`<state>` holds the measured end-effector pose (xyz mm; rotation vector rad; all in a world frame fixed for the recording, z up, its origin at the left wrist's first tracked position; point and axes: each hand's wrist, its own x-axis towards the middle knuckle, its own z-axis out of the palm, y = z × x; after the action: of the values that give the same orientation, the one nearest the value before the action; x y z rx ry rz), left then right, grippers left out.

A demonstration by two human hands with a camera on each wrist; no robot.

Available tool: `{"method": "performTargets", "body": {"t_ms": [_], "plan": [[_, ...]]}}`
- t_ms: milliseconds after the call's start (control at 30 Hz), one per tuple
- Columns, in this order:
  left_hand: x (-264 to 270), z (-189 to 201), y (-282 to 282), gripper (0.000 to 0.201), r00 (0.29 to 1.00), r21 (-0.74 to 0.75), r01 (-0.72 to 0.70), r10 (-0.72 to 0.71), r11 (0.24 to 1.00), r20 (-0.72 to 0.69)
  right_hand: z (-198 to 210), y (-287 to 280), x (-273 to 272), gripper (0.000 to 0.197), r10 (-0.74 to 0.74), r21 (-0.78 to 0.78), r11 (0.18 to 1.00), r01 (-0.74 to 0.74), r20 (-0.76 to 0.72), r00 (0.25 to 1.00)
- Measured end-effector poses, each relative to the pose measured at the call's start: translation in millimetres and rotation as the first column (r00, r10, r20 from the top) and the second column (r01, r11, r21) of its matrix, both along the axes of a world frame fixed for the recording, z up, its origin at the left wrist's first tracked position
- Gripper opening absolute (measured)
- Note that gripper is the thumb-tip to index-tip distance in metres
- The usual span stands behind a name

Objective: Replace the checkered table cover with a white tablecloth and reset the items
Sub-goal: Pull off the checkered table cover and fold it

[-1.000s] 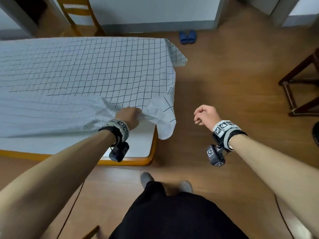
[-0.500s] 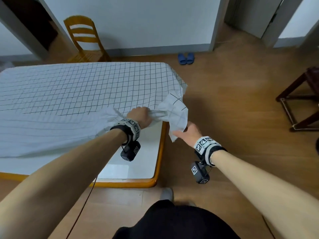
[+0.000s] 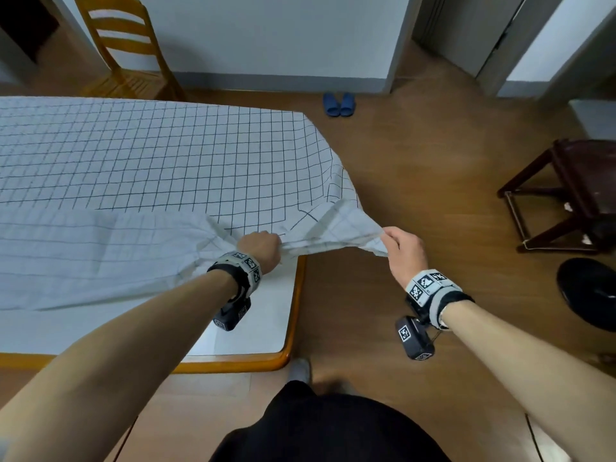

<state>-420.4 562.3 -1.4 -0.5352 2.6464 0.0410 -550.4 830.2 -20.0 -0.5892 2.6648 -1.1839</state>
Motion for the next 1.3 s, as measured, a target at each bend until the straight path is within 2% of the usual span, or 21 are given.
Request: {"method": "performTargets", "body": {"t_ms": [133,267,300,400,433,500,533,633,733,833,900,967,1067,1167,1300], "plan": [[6,-16,5,0.024,0.993,-0.021,0.071,-0.068,0.997,0.098,0,16,-15,0.023,-0.068,0.031,0.997,0.068,-0.002,0.998],[13,-36,20,0.028,0.989,0.065,0.111,-0.116,0.992,0.089,-19,30,-22,0.027,-0.167,0.089,0.983,0.162,0.06,0.984],[16,-44,21,0.035,0.991,0.096,0.119,-0.124,0.988,0.048,-24,33,-23,0.028,-0.213,0.115,0.972,0.204,0.074,0.974],[30,-65,20,0.088,0.978,0.098,0.198,-0.189,0.975,-0.089,-38,43,-24,0.024,-0.325,0.206,0.935,0.288,0.182,0.928],[34,-67,19,0.099,0.971,0.076,0.223,-0.215,0.972,-0.101,-43,46,-23,0.02,-0.331,0.222,0.933,0.283,0.228,0.916],[42,-69,16,0.108,0.969,0.065,0.234,-0.226,0.97,-0.101,-49,46,-16,0.012,-0.305,0.233,0.943,0.239,0.315,0.899],[47,-71,15,0.108,0.973,0.074,0.217,-0.21,0.973,-0.092,-51,44,-11,0.012,-0.273,0.23,0.952,0.201,0.344,0.898],[59,-75,10,0.097,0.984,0.066,0.174,-0.171,0.982,-0.054,-56,36,0,0.032,-0.223,0.218,0.964,0.152,0.35,0.91],[67,-74,1,0.08,0.989,0.062,0.139,-0.136,0.988,-0.056,-61,29,2,0.044,-0.267,0.178,0.959,0.22,0.312,0.912],[68,-71,-13,0.074,0.994,0.092,0.094,-0.088,0.991,-0.067,-62,24,-5,0.055,-0.314,0.18,0.946,0.271,0.282,0.907],[65,-70,-24,0.072,0.995,0.098,0.08,-0.073,0.992,-0.066,-58,20,-11,0.041,-0.313,0.141,0.948,0.285,0.257,0.914],[61,-69,-33,0.073,0.996,0.119,0.057,-0.048,0.991,-0.079,-55,18,-19,0.044,-0.344,0.125,0.938,0.323,0.233,0.91],[55,-73,-44,0.081,0.994,0.142,0.032,-0.016,0.989,-0.11,-46,18,-32,0.05,-0.47,0.217,0.877,0.43,0.191,0.862],[46,-81,-55,0.07,0.996,0.145,0.029,-0.017,0.989,-0.082,-43,21,-38,0.045,-0.556,0.293,0.821,0.489,0.218,0.802],[28,-87,-56,0.068,0.996,0.129,0.062,-0.053,0.99,-0.073,-53,25,-40,0.033,-0.508,0.236,0.861,0.451,0.324,0.798]]}}
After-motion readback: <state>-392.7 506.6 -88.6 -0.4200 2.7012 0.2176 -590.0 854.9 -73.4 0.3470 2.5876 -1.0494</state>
